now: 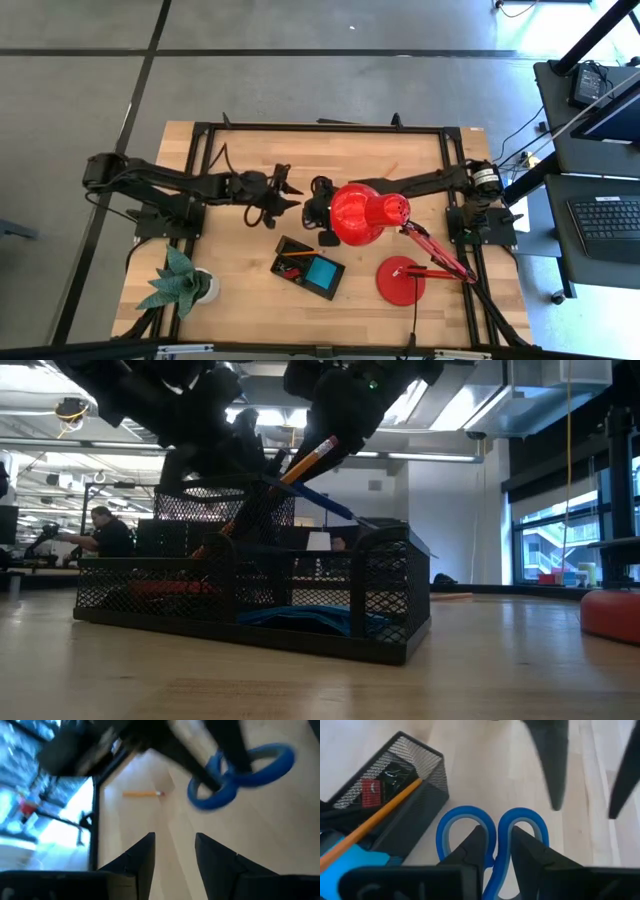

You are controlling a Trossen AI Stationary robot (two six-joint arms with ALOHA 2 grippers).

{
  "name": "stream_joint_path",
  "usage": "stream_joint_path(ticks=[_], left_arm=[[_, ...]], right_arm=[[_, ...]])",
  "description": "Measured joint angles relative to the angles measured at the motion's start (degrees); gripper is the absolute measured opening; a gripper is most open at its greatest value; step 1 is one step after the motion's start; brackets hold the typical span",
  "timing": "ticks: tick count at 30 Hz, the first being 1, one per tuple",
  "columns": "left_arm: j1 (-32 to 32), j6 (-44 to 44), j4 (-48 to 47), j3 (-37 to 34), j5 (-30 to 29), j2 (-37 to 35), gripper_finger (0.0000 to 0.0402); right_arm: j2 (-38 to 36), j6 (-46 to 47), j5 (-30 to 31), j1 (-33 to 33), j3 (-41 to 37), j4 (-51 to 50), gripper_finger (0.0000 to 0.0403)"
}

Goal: Pick and place office supplies into organizer
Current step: Put the blue scissor into the desk organizer

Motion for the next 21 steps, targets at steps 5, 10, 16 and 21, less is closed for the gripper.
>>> stream_joint_path(ticks=[5, 10, 16, 21], left_arm=[[-2.99, 9.56, 0.92, 0.0, -0.04, 1.03, 0.0135], [-6.57, 15.82, 2.01, 0.0, -3.77, 1.01, 0.013], [-8.87, 20.66, 2.45, 0.0, -9.28, 0.99, 0.0129], [-10.34, 25.1, 2.52, 0.0, -9.26, 0.99, 0.0129]], right_arm=[[0.0, 0.24, -0.33, -0.4, 0.0, -0.51, 0.0073], [0.0, 0.21, -2.93, -1.02, 0.0, -0.02, 0.0073], [0.0, -0.29, -4.94, -1.16, 0.0, 2.33, 0.0073], [-0.02, -0.33, -5.79, -1.16, 0.0, 3.06, 0.0073]])
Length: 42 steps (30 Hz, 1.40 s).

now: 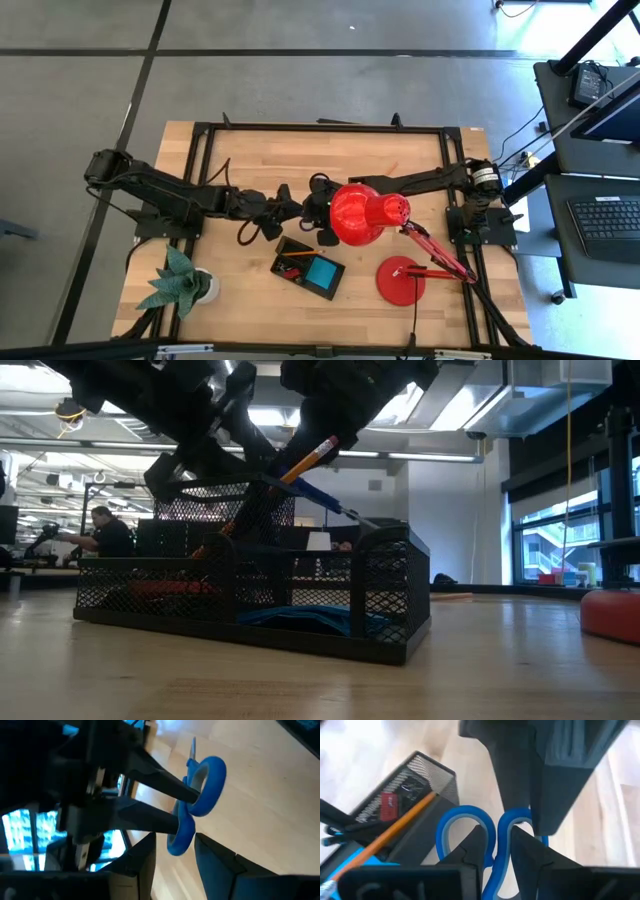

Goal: Pick and place office supplies into organizer
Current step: Put the blue scissor into the desk organizer

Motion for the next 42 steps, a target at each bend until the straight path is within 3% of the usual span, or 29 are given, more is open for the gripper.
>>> stream_joint_path(ticks=[12, 24, 42], left_arm=[[-0.41, 8.1, -0.03, 0.0, -0.03, -0.02, 0.0122], [-0.71, 6.17, 0.08, 0.0, 2.05, -0.02, 0.0028], [-2.59, 6.03, 0.02, 0.02, 1.51, -0.04, 0.0028]], right_arm=[[-0.07, -0.06, -4.19, 0.0, 0.0, 2.49, 0.0073], [-0.07, -0.07, -4.9, 0.04, 0.0, 2.38, 0.0073], [-0.07, 0.14, -5.02, 0.13, 0.0, 2.56, 0.0073]])
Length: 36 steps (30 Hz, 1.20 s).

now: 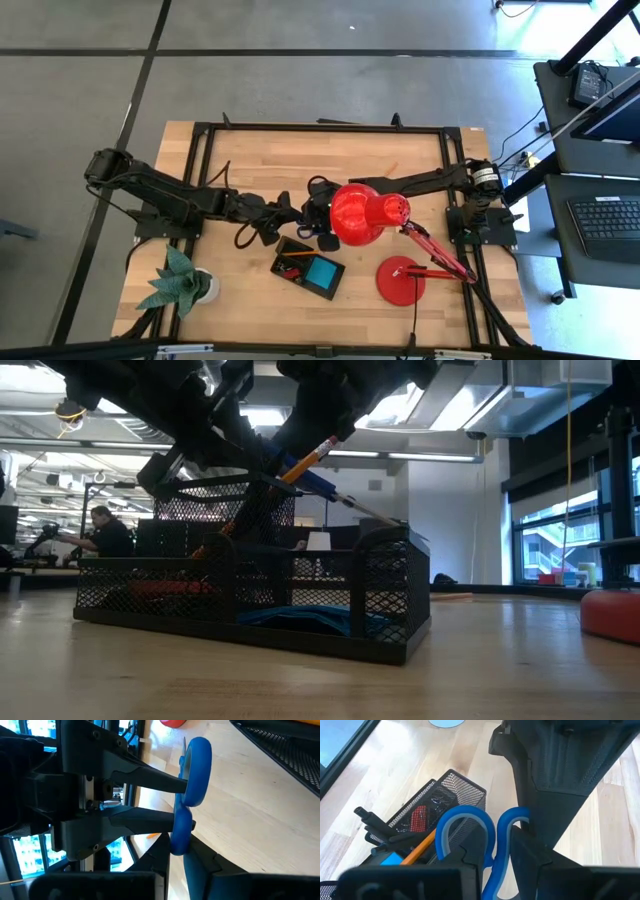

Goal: Pick and place office supplies into organizer
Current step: Put the blue scissor into the desk organizer

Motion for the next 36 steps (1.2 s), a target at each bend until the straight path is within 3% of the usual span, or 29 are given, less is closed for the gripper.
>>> stream_joint_path(ticks=[2, 9, 14, 19, 23, 28, 36], left_arm=[[0.0, -0.07, -0.02, 0.0, -0.28, 0.0, 0.0028], [-0.04, -0.88, -0.72, -0.03, -0.55, 0.02, 0.0028], [0.0, -1.53, -0.86, -0.04, -3.7, 0.0, 0.0028], [-0.26, -5.46, -1.03, -0.02, -3.84, -0.18, 0.0028], [-0.1, -8.93, -1.16, -0.02, -5.07, -1.03, 0.0028], [0.0, -14.0, -2.77, 0.12, -6.58, -3.56, 0.0028], [0.07, -27.19, -20.06, 4.66, -9.87, -9.19, 0.0028]], right_arm=[[0.0, 1.43, 0.07, 0.0, 0.0, 0.04, 0.0086], [0.0, -0.05, 0.26, 0.02, 0.02, -2.16, 0.0189], [-1.17, -1.84, 4.99, 0.09, 0.02, -4.11, 0.0236], [-5.56, -1.43, 14.09, -0.24, 0.08, -4.52, 0.0247], [-7.28, 0.03, 19.22, -0.33, 0.06, -10.68, 0.0248], [-8.13, 1.78, 19.77, -1.26, 0.04, -16.88, 0.0248], [-8.09, 3.76, 19.7, -3.16, -3.33, -16.74, 0.0249]])
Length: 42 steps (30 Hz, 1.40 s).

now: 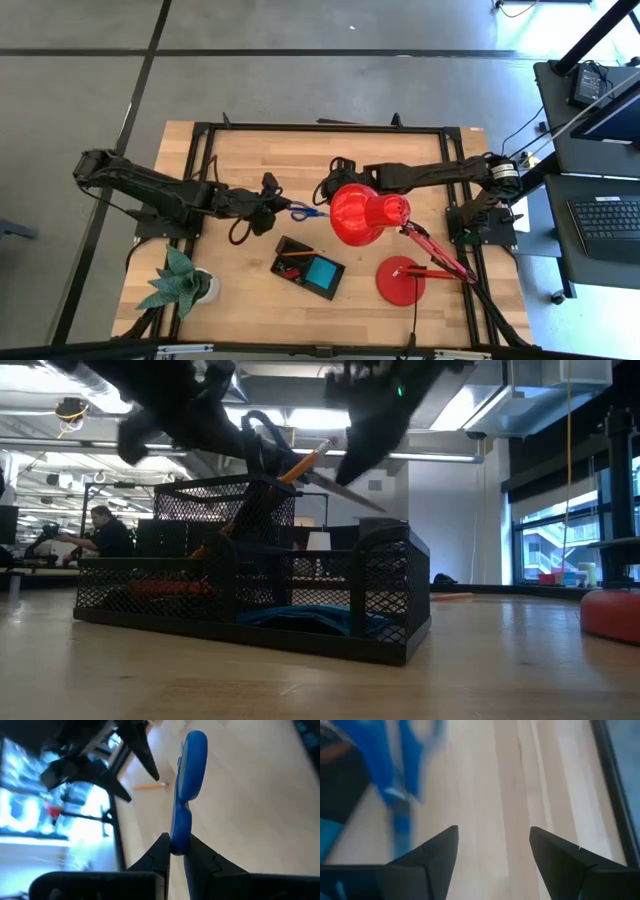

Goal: Pick and place office supplies into organizer
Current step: Put the blue scissor into the desk organizer

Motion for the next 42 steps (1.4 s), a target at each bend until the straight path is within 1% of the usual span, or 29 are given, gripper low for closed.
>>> stream_joint_path(ticks=[5, 8, 10, 15, 16, 19, 21, 26, 29, 34, 37, 42], left_arm=[[0.37, -9.74, -10.38, 4.65, -0.02, -1.84, 0.0028], [1.18, -15.73, -19.14, 9.22, 1.07, -1.84, 0.0028], [2.11, -20.02, -25.17, 12.6, 3.42, -1.72, 0.0028], [4.32, -27.9, -37.62, 20.98, 12.56, -1.58, 0.0028], [4.56, -29.13, -40.18, 22.65, 13.48, -1.58, 0.0028], [4.66, -32.79, -47.72, 26.97, 13.65, -1.58, 0.0028], [4.69, -35.47, -51.3, 29.31, 15.58, -1.49, 0.0028], [4.11, -40.58, -56.44, 33.3, 25.04, 0.63, 0.0028], [2.96, -41.83, -59.16, 34.78, 28.22, 3.12, 0.0028], [1.07, -42.18, -63.87, 38.98, 28.23, 7.63, 0.0028], [0.21, -44.21, -66.18, 41.16, 27.22, 10.02, 0.0028], [-0.07, -44.39, -67.52, 41.52, 26.14, 13.95, 0.0028]], right_arm=[[0.02, 0.84, -0.01, -2.86, -5.96, 2.63, 0.0249], [0.09, 0.92, 0.02, -4.24, -8.34, 4.08, 0.0249], [0.09, 1.09, -0.01, -4.91, -9.43, 5.14, 0.0249], [0.04, 1.15, -0.09, -6.08, -10.49, 5.04, 0.0249], [0.04, 0.97, -0.08, -6.36, -10.81, 4.64, 0.0249], [0.04, 0.87, -0.07, -7.65, -12.38, 4.62, 0.0249], [0.04, 0.95, -0.07, -8.92, -13.89, 4.27, 0.0249], [0.04, 2.34, -0.03, -11.97, -17.35, 6.79, 0.0249], [0.04, 2.37, -0.28, -13.27, -18.57, 9.15, 0.0249], [0.04, 2.27, -3.11, -14.46, -19.09, 11.96, 0.0249], [0.06, 2.26, -3.83, -14.48, -19.09, 12.53, 0.0249], [0.04, 2.18, -4.18, -14.3, -19.09, 12.56, 0.0249]])
